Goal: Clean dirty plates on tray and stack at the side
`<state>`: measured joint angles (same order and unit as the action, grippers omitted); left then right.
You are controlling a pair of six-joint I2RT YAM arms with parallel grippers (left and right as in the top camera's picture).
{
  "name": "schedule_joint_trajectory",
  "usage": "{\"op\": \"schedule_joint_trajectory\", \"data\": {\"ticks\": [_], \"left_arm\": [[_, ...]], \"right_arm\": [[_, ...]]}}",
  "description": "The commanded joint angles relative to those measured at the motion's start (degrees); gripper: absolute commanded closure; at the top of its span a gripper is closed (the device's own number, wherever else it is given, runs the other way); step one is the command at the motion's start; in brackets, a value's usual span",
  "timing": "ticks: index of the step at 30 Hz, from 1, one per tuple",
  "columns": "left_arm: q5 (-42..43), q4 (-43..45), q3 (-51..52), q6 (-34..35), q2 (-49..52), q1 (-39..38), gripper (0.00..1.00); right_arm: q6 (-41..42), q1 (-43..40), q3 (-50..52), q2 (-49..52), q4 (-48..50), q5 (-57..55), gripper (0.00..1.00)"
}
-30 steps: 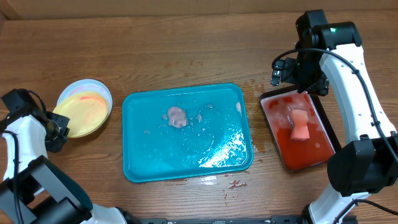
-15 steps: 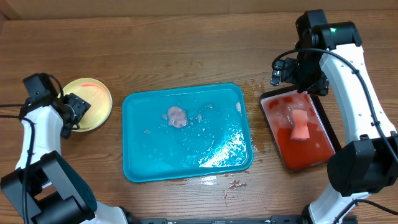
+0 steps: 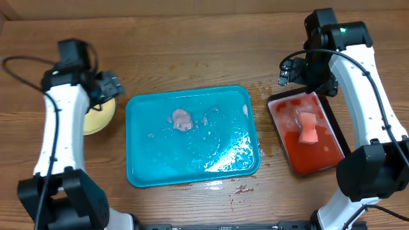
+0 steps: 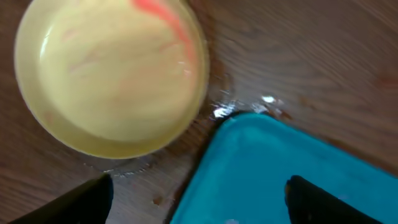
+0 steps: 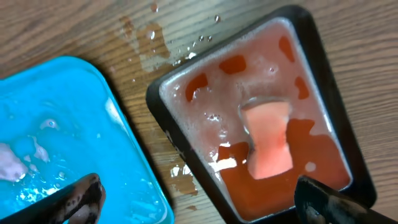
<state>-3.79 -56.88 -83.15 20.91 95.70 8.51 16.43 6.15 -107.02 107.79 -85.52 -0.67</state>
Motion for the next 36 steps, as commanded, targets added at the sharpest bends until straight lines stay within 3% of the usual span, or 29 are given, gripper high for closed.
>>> {"op": "schedule_joint_trajectory", "data": {"ticks": [1, 5, 10, 14, 25, 36], "left_arm": [[-3.17, -2.91, -2.84, -3.89, -2.23, -5.99, 0.08], [-6.14, -3.45, -3.15, -3.98, -3.98, -12.48, 0.0], [-11.85, -3.28, -4.13, -0.68, -9.7, -17.77, 0.0], [-14.84, -4.09, -6.78, -2.14, -18.23, -20.26, 0.0], [-18.95, -10.34, -7.98, -2.95, -41.24, -20.59, 0.0], [-20.79, -14.69, -7.98, -2.19, -52.13, -20.59, 0.0]], "right_arm": [[-0.7, 0.37, -3.02, -5.16, 0.26, -4.07, 0.0], [-3.19, 0.37, -3.02, -10.21, 0.31, -7.58, 0.0], [-3.23, 0.55, -3.02, -18.4, 1.6, -9.35, 0.0], [-5.75, 0.66, -3.02, -27.58, 3.45, -10.45, 0.0], [-8.98, 0.63, -2.93, -44.83, 2.56, -10.43, 0.0], [-6.38, 0.63, -2.86, -48.57, -8.17, -9.9, 0.0]]}}
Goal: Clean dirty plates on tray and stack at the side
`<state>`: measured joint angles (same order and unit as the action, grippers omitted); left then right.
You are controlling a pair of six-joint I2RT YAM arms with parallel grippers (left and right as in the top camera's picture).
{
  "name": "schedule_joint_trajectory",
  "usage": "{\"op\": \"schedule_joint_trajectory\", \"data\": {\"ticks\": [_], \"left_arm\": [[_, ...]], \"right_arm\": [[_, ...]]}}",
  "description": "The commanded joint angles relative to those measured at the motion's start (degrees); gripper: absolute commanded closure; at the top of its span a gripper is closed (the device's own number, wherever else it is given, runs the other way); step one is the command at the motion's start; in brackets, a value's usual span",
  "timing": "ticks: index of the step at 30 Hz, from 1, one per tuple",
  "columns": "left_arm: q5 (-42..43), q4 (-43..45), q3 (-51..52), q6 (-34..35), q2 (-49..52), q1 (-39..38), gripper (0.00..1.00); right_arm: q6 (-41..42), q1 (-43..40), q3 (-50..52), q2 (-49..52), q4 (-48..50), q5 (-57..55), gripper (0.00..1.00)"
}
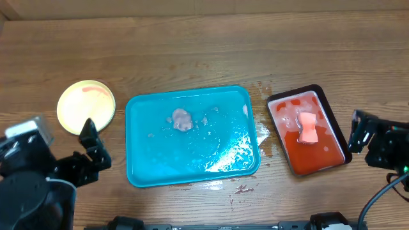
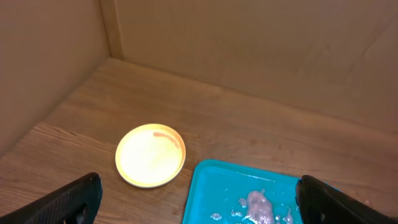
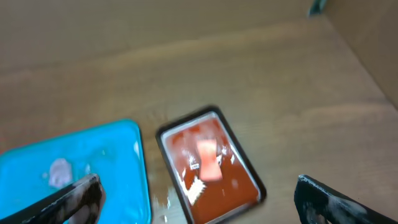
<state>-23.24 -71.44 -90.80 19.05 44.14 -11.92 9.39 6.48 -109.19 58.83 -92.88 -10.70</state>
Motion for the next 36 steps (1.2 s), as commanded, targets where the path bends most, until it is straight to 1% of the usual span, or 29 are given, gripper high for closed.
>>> {"op": "schedule_joint_trajectory", "data": {"ticks": [1, 16, 22, 24, 32, 36], "left_arm": [[-1.31, -0.2, -0.33, -0.15, -0.57, -0.15, 0.0], [0.26, -6.73, -0.26, -0.2, -0.17, -0.15, 0.0], [1.22, -6.8, -0.26, -0.2, -0.17, -0.15, 0.0], [3.41, -6.8, -0.26, -0.17, -0.17, -0.15, 0.0], [21.42, -7.43, -0.26, -0.2, -0.17, -0.15, 0.0], [22.23, -8.44, -0.26, -2.25, -0.17, -0.15, 0.0]], "right_arm": [[0.66, 0.31, -0.7, 0.44, -0.92, 0.26, 0.0], [0.66, 0.31, -0.7, 0.44, -0.92, 0.24, 0.0], [0.66, 0.31, -0.7, 0.44, -0.92, 0.24, 0.0], [0.63, 0.31, -0.7, 0.44, -0.92, 0.24, 0.0], [0.66, 0.31, -0.7, 0.44, -0.92, 0.24, 0.0], [0.66, 0.31, -0.7, 0.44, -0.92, 0.24, 0.0]]}}
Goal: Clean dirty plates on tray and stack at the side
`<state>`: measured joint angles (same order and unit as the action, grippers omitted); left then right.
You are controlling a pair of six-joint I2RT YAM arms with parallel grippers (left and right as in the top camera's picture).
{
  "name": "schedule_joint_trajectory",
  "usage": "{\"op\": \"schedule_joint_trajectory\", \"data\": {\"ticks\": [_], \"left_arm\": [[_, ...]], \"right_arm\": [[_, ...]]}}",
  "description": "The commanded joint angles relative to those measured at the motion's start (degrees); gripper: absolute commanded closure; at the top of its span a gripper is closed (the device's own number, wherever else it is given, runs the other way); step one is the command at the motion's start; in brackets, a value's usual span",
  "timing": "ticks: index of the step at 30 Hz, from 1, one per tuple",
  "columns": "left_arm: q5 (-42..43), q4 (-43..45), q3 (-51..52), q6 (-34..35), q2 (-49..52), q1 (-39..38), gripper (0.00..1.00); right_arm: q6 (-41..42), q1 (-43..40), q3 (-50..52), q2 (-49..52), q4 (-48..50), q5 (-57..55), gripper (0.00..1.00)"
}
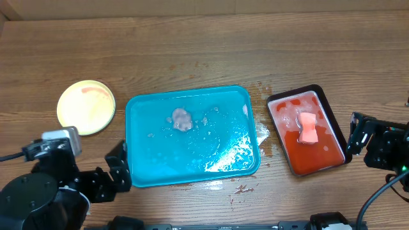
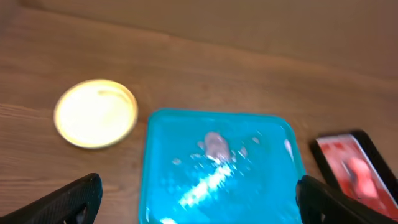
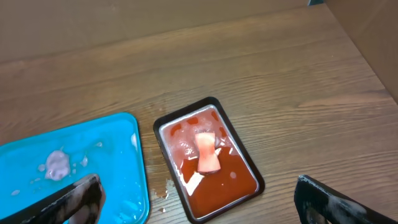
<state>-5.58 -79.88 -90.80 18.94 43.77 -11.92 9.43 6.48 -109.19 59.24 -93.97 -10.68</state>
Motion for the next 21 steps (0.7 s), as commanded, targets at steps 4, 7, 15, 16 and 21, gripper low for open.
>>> {"op": "schedule_joint_trajectory", "data": {"ticks": [4, 7, 15, 16, 21], "left_arm": [[4.61, 0.5, -0.26, -13.2, 0.2, -0.15, 0.0], [5.18, 0.48, -0.07, -22.53, 0.2, -0.15, 0.0], [5.64, 4.96, 2.71, -27.96, -0.07, 0.24, 0.0], [5.77, 7.61, 3.89, -27.96, -0.55, 1.05, 0.0], [11.61, 28.26, 14.86, -28.22, -6.05, 7.89, 0.0]], "right_arm": [[0.61, 0.31, -0.7, 0.02, 0.17, 0.22, 0.0], [0.59, 0.31, -0.7, 0.02, 0.17, 0.22, 0.0], [0.59, 0.31, -0.7, 0.02, 0.17, 0.22, 0.0], [0.59, 0.31, -0.7, 0.02, 0.17, 0.22, 0.0], [0.61, 0.31, -0.7, 0.02, 0.17, 0.24, 0.0]]}}
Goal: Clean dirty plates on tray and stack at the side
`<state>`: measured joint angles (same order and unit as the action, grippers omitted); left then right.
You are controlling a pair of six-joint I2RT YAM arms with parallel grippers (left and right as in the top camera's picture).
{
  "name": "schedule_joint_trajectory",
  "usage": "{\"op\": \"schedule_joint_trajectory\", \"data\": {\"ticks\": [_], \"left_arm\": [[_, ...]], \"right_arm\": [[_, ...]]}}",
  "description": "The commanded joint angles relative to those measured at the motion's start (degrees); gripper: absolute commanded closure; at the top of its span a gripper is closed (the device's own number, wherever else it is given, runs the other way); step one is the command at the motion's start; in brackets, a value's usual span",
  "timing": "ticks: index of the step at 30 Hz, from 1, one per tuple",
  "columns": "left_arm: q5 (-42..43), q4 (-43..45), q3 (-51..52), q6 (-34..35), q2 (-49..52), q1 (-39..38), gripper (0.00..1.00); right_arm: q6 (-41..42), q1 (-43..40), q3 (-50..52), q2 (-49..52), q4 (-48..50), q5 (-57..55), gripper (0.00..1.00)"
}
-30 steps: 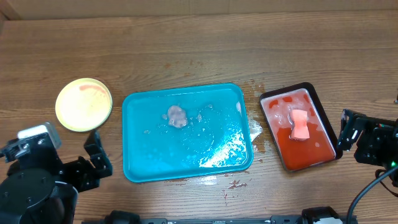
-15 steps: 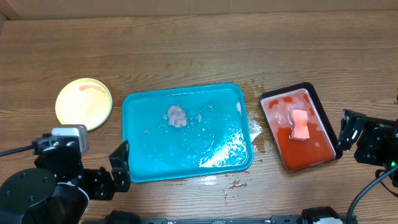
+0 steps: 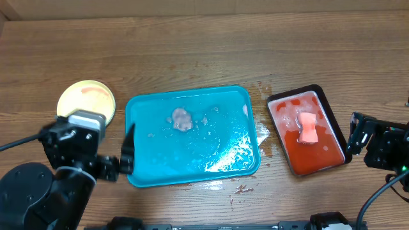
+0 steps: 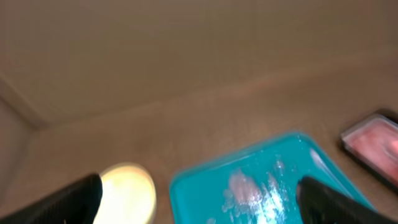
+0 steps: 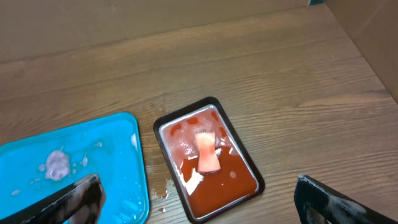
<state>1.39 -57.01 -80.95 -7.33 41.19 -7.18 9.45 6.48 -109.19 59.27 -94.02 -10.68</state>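
Observation:
A yellow plate with a red smear lies on the table left of the teal tray; my left arm covers its near edge. The tray holds water and a pinkish foam blob, no plate. In the blurred left wrist view the plate and tray show between the fingers of my open left gripper, which is raised at the table's near left. My right gripper is open and empty, high above the near right edge. An orange sponge sits in red liquid.
A black container of red soapy liquid holds the sponge, right of the tray. Spilled drops and crumbs lie on the wood around the tray's right and near edges. Cardboard walls enclose the table.
My left arm has shifted up and left in the overhead view, now overlapping the yellow plate's near edge, and its camera view has tilted and blurred. The right arm has not moved.
First my open left gripper hung low over the yellow plate and my open right gripper low over the black container. Then both arms were back at the table's near edge, raised and open. The right stayed there; the left has kept shifting near the tray's left corner.

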Motion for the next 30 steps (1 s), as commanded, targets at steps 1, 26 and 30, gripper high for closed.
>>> {"op": "schedule_joint_trajectory", "data": {"ticks": [1, 26, 30], "left_arm": [[6.43, 10.16, 8.09, -1.92, -5.07, 4.52, 0.0], [20.81, 74.95, 68.78, -0.79, -41.0, 10.29, 0.0], [21.14, 79.6, 72.59, -0.81, -41.0, 10.64, 0.0]], "right_arm": [[0.57, 0.31, -0.7, 0.0, 0.22, 0.22, 0.0], [0.59, 0.31, -0.7, 0.0, 0.22, 0.22, 0.0], [0.57, 0.31, -0.7, 0.0, 0.22, 0.22, 0.0]]}}
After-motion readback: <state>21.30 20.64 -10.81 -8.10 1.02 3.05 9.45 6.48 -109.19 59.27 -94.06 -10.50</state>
